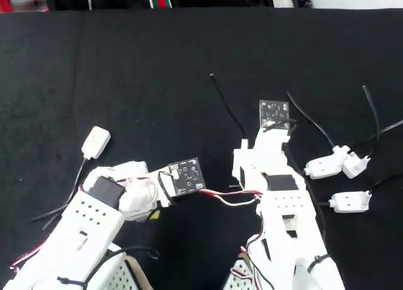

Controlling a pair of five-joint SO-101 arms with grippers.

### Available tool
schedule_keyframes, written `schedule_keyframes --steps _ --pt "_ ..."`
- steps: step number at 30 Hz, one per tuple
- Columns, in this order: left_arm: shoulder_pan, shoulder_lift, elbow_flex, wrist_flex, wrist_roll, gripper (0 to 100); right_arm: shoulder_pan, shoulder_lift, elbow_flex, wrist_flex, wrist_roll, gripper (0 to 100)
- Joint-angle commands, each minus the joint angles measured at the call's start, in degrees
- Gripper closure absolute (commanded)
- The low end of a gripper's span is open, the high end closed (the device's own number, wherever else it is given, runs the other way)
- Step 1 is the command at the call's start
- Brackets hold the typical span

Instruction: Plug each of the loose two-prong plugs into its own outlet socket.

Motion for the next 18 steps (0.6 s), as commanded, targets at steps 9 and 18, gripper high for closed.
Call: schedule_keyframes --steps 9,18 --pt "4.09 0.09 0.84 -6.77 -0.53 75 1.05 -1.10 -3.30 6.59 0.62 98.7" --pt "8.66 0.09 0.75 -5.63 3.34 75 2.11 -1.10 -3.91 6.59 1.76 98.7"
